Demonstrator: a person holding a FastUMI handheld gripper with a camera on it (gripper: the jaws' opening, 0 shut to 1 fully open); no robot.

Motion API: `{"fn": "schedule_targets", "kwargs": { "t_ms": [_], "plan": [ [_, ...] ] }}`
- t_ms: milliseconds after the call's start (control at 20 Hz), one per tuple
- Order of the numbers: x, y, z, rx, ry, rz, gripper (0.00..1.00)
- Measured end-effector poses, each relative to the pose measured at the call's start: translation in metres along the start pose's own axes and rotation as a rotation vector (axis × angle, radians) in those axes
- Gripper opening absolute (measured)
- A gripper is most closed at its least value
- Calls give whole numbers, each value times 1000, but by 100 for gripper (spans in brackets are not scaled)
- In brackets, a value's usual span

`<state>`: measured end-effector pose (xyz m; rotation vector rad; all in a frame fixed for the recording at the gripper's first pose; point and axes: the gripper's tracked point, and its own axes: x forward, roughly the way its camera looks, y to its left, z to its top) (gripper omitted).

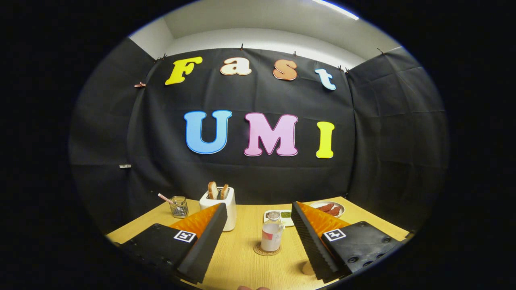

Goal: Take the bottle from table, then pour the juice into the cup, finally place the bottle on the coaster

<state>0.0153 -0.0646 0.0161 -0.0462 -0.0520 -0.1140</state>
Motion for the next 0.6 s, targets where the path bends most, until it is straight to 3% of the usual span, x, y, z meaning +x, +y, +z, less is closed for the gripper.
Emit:
{"fn": "schedule_targets", "kwargs": {
  "t_ms": [600],
  "plan": [
    [-31, 24, -5, 40, 45, 69, 98]
  ]
}}
